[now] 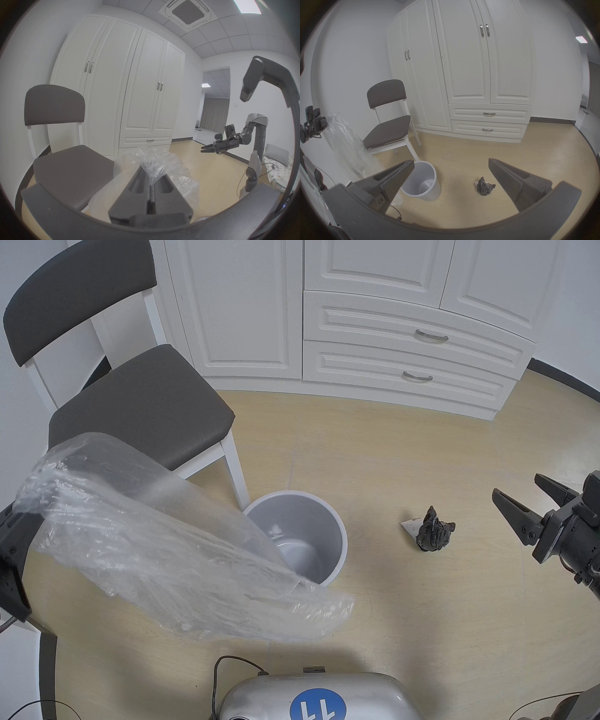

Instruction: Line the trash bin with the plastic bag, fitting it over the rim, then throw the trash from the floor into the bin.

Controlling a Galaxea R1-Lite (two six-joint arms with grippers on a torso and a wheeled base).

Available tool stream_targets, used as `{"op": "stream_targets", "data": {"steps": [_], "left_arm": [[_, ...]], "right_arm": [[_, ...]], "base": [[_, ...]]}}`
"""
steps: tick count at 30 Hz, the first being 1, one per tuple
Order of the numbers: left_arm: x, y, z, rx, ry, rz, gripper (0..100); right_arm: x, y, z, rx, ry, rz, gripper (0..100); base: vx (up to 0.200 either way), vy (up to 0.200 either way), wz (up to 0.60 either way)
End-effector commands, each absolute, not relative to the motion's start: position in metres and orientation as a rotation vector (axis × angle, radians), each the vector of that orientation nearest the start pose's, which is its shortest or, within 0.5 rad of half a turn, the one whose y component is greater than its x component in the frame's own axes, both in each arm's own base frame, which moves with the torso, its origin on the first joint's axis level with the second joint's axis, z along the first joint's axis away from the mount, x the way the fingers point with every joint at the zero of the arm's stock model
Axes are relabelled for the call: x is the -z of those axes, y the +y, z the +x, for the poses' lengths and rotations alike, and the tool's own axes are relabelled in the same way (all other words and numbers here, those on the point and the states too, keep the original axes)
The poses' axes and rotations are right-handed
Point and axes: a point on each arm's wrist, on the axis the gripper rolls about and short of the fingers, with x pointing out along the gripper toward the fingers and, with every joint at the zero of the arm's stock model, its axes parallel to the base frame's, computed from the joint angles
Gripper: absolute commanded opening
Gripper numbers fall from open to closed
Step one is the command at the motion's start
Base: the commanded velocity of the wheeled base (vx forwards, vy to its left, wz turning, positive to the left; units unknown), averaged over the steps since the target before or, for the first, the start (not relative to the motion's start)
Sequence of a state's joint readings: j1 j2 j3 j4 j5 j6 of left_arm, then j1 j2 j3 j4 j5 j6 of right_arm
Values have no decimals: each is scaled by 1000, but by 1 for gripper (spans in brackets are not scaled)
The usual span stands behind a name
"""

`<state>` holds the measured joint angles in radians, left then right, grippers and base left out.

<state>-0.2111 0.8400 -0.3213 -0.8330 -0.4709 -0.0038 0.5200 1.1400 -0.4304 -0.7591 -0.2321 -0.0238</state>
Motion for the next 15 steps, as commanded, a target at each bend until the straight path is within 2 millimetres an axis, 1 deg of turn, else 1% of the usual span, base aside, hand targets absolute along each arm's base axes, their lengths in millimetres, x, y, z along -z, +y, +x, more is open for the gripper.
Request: {"op": "stream_targets", "data": {"steps": [1,4,6,7,8,11,12,14,15], "left_arm": [[-234,-46,106,704,-250,9,0],[-234,-56,115,674,-236,39,0],[-233,-58,118,666,-234,50,0],[-232,-66,127,642,-242,63,0],[-232,-69,130,643,-249,62,0],[-232,-81,134,630,-274,42,0],[-232,-81,134,630,-274,42,0],[-230,-95,138,603,-267,24,0],[-230,-95,138,603,-267,24,0]], "right_arm": [[-221,76,140,-295,-49,-6,100],[-222,77,141,-297,-49,-4,100],[-221,77,141,-295,-48,-5,100],[-220,78,143,-294,-40,-6,100],[-220,78,143,-296,-42,-6,100],[-219,79,145,-294,-46,-4,100],[-219,79,145,-294,-46,-4,100],[-219,81,146,-279,-47,-3,100],[-219,81,146,-279,-47,-3,100]], "base": [[0,0,0],[0,0,0],[0,0,0],[0,0,0],[0,0,0],[0,0,0],[0,0,0],[0,0,0],[0,0,0]]}}
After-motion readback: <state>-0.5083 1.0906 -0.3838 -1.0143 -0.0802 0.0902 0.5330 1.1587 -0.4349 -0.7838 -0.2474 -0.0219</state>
